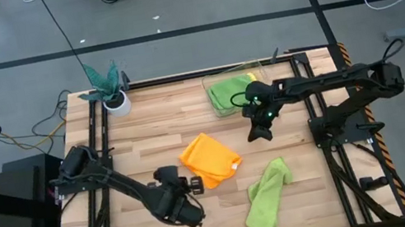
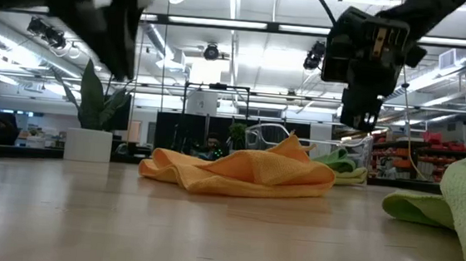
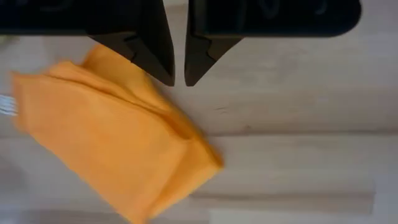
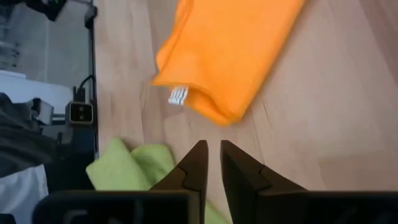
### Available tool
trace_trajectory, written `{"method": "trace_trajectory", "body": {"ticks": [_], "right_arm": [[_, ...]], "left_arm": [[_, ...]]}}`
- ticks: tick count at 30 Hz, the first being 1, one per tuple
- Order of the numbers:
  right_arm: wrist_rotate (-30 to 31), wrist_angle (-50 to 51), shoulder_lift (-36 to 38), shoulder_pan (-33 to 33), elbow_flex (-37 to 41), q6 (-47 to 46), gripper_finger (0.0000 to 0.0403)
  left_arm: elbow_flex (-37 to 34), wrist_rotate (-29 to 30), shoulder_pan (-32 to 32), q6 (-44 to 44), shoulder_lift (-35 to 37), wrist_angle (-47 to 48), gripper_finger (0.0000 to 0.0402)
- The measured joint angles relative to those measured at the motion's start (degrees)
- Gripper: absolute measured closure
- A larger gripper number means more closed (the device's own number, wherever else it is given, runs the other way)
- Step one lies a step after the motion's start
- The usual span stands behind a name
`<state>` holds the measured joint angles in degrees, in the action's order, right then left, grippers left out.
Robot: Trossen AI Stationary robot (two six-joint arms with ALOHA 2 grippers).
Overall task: Fold microfiber towels
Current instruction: Stack the orange towel on top of the green towel in the transparent bin
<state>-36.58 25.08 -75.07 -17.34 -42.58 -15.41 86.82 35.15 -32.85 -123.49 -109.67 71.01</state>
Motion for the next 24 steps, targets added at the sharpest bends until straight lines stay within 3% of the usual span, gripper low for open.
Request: {"method": "trace_trajectory", "body": {"ticks": [5,11,24], "right_arm": [[0.05,-10.21,-1.34,0.78,3.83,-3.5,0.0318],[0.1,-13.97,-7.78,1.03,4.34,-7.54,0.0281],[4.9,-21.57,-23.45,3.41,-0.69,-15.05,0.0267]], "left_arm": [[-7.95,-0.86,0.12,-1.93,-0.09,-15.76,0.0354],[-15.96,2.58,0.93,-2.29,-0.08,-35.3,0.0349],[-17.89,2.78,3.24,-1.87,-0.09,-36.55,0.0344]]}}
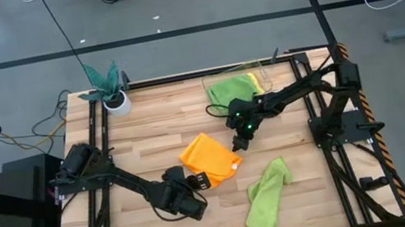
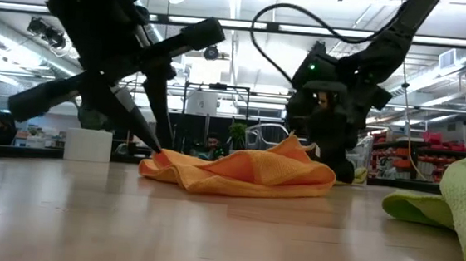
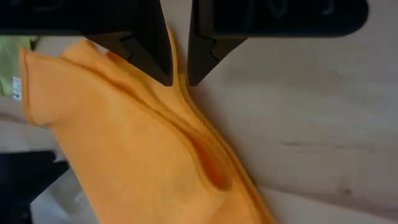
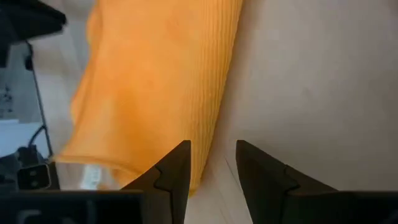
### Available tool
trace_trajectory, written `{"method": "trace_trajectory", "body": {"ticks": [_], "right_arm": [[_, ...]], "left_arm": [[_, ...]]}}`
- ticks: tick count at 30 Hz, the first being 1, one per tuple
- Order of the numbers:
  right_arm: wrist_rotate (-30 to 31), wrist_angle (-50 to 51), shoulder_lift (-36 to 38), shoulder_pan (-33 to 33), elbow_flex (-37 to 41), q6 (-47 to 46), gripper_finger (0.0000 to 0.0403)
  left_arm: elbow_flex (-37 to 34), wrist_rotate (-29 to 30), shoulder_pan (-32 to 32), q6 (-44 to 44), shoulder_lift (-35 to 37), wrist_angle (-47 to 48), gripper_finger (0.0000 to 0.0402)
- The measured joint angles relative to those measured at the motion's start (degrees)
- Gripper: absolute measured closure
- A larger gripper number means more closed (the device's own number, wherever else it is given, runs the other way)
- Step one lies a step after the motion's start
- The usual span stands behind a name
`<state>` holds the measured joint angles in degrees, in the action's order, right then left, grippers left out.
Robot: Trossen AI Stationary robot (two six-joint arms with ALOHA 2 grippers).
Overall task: Fold microfiber towels
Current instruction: Stack the orange towel on top of the green towel in the transparent bin
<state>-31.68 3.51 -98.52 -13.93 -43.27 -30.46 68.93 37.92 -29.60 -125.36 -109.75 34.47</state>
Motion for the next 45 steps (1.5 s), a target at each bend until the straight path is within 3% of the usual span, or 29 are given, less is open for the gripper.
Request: {"method": "trace_trajectory", "body": {"ticks": [6,12,25,45], "right_arm": [[-1.12,0.06,-4.62,3.25,-4.07,0.3,0.0267],[-2.3,0.34,-4.58,4.91,-6.53,3.42,0.0267],[-3.0,-1.35,-9.9,4.83,-7.15,-3.44,0.0266],[1.93,-3.43,-11.77,7.26,-12.3,-7.61,0.0268]], "left_arm": [[0.0,-0.03,1.23,1.52,0.0,-0.03,0.0344],[0.0,-0.21,1.2,2.56,0.0,-0.47,0.0348],[0.0,-0.25,1.53,3.65,0.0,-1.53,0.035],[0.0,-0.25,1.55,3.67,0.0,-3.85,0.035]]}}
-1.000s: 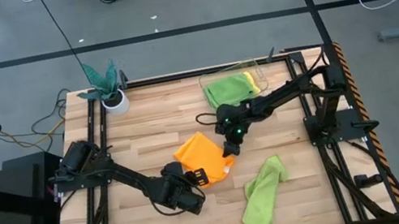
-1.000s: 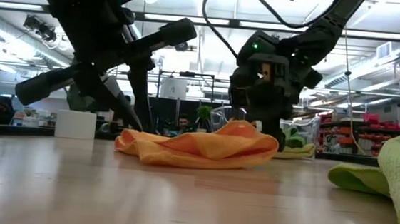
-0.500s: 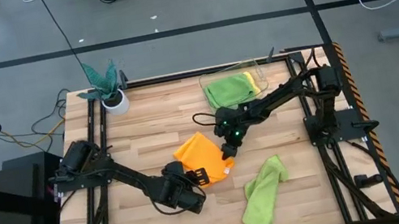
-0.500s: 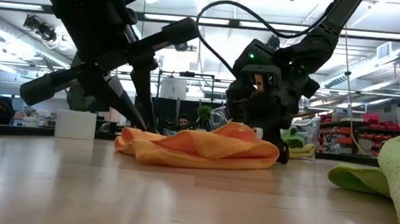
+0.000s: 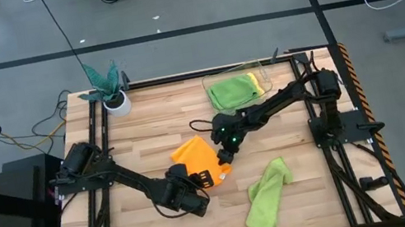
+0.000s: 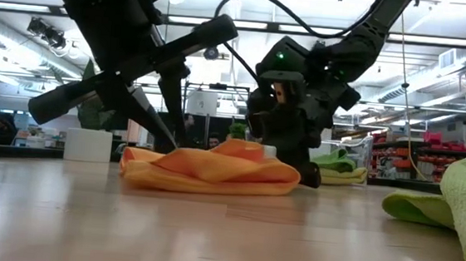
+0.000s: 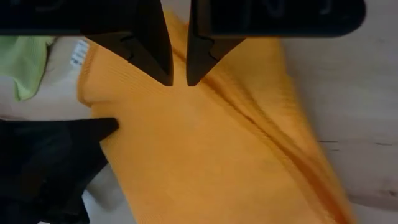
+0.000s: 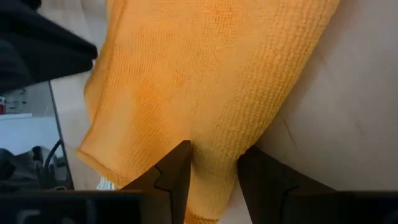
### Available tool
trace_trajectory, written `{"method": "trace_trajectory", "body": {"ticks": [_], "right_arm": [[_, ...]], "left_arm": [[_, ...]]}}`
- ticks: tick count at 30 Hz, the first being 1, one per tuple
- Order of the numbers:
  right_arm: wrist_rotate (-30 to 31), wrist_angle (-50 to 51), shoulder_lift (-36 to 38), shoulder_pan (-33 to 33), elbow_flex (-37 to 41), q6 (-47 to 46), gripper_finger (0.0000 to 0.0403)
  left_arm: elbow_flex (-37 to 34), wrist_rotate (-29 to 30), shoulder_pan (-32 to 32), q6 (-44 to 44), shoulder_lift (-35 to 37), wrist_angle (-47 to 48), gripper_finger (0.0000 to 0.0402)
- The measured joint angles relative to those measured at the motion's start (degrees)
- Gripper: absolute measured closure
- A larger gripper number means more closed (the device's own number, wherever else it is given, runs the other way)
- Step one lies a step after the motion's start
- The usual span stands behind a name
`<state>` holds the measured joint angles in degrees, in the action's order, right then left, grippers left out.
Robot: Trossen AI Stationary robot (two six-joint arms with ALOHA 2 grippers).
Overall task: Fold microfiber towels
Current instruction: Stack the orange towel on top of the green towel in the transparent bin
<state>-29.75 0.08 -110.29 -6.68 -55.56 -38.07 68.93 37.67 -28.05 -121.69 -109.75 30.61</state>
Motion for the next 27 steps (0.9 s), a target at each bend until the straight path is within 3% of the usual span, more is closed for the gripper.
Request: {"method": "trace_trajectory", "body": {"ticks": [9,17,27], "right_arm": [[2.27,-0.18,-1.15,0.11,-0.31,-2.71,0.0293],[5.03,-1.11,-1.3,0.46,-0.31,-2.02,0.0391],[6.12,-0.69,-0.5,0.53,-0.25,1.73,0.0396]], "left_arm": [[0.0,-0.05,0.37,3.96,0.0,-4.03,0.0343],[0.0,-0.02,1.14,7.36,0.0,-5.94,0.0353],[0.0,0.02,1.24,8.82,0.1,-6.46,0.0351]]}}
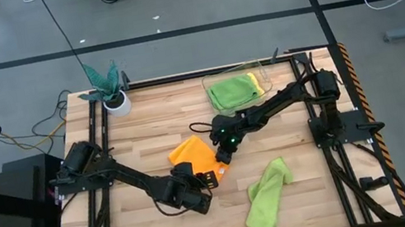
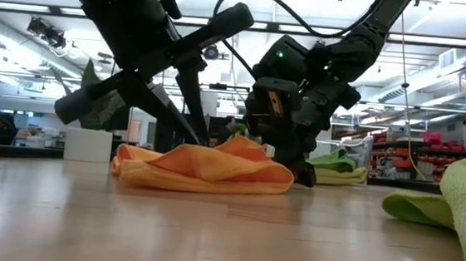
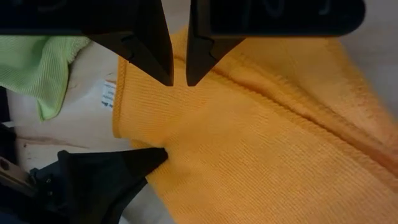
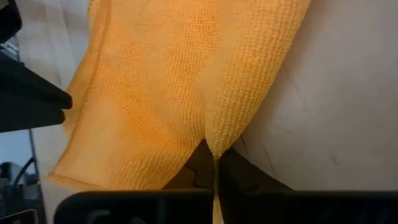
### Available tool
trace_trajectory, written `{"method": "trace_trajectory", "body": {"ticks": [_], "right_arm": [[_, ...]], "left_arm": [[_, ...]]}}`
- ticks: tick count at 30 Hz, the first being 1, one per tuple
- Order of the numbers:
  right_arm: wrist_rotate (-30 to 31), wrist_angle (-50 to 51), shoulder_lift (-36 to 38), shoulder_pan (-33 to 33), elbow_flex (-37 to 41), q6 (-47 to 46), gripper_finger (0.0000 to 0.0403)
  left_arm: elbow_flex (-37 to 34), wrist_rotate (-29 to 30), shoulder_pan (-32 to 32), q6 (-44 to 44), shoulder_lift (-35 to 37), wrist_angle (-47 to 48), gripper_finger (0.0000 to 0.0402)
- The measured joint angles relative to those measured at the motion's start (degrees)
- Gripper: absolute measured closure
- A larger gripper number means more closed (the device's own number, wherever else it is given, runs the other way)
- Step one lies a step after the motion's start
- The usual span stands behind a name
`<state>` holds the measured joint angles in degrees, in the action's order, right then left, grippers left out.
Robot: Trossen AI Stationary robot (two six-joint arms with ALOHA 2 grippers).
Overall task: Fold microfiber towels
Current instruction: Stack the orange towel on top of the green towel in the transparent bin
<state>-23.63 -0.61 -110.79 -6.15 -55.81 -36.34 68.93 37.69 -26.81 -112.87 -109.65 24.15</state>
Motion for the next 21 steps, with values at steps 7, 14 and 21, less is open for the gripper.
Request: {"method": "trace_trajectory", "body": {"ticks": [7,14,21], "right_arm": [[4.43,2.59,3.06,-0.1,0.09,1.43,0.04],[7.25,8.35,8.46,-0.83,0.04,3.3,0.0401],[8.85,15.47,12.35,-2.8,0.02,5.13,0.0402]], "left_arm": [[0.06,3.42,1.94,6.09,5.23,1.94,0.0362],[0.03,4.03,7.45,19.62,12.2,5.65,0.0375],[0.04,2.53,13.15,30.34,15.0,4.31,0.0384]]}}
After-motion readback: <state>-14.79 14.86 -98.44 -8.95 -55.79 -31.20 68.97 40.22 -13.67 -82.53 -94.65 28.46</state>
